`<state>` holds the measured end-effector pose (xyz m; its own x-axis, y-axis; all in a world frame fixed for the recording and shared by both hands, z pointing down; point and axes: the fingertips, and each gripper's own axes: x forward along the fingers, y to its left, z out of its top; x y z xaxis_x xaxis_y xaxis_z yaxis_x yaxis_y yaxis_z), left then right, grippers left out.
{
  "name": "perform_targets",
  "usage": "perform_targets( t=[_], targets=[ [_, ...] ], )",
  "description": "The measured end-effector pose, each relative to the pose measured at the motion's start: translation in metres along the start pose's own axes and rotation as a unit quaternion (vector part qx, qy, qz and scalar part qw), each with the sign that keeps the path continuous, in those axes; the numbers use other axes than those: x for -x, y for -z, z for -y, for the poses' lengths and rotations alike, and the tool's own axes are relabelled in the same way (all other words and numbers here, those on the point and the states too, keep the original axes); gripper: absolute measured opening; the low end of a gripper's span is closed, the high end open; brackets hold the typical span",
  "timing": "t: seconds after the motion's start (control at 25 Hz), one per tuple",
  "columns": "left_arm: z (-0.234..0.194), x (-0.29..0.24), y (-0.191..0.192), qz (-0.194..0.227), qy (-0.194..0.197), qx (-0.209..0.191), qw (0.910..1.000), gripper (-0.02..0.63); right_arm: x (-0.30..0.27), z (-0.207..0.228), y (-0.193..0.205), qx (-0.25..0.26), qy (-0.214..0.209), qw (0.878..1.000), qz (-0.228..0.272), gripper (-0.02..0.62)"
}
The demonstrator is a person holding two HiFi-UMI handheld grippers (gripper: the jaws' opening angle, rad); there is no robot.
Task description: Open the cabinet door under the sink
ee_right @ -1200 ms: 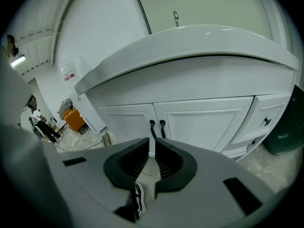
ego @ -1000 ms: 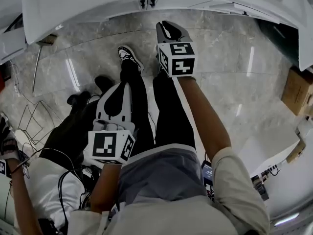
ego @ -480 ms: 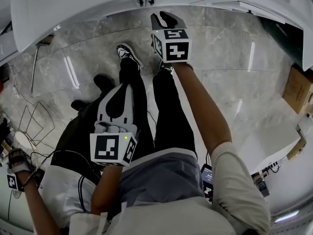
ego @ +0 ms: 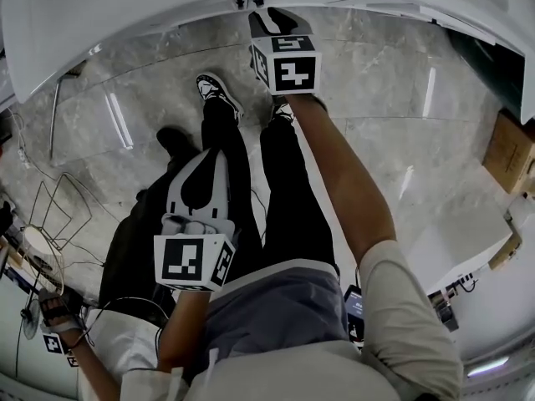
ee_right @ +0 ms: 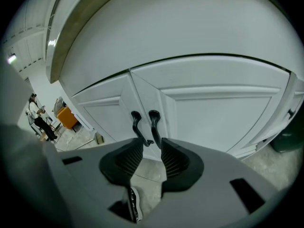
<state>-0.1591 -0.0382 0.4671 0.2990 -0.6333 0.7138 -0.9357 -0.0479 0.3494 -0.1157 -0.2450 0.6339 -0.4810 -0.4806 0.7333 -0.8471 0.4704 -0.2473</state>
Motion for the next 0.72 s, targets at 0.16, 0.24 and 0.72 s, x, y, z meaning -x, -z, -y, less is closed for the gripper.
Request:
perform_targets(
  t=[0.16, 0.24, 0.72],
  targets=[
    [-0.007, -0.002, -0.003, 0.0, -0.004, 0.006, 1.0, 0.0, -0.01, 0.002, -0.004, 0.003, 0.012, 1.0, -0.002, 0.11],
    [-0.011, -0.004, -0.006, 0.0, -0.006, 0.008, 0.9999, 0.0, -0.015, 0.003, -0.006, 0.002, 0.018, 1.0, -0.002, 0.11],
    [-0.033, -0.003, -0.011, 0.001, -0.02, 0.014, 0.9997, 0.0, -0.03, 0.012, -0.017, -0.01, 0.055, 0.998, 0.016, 0.109]
  ],
)
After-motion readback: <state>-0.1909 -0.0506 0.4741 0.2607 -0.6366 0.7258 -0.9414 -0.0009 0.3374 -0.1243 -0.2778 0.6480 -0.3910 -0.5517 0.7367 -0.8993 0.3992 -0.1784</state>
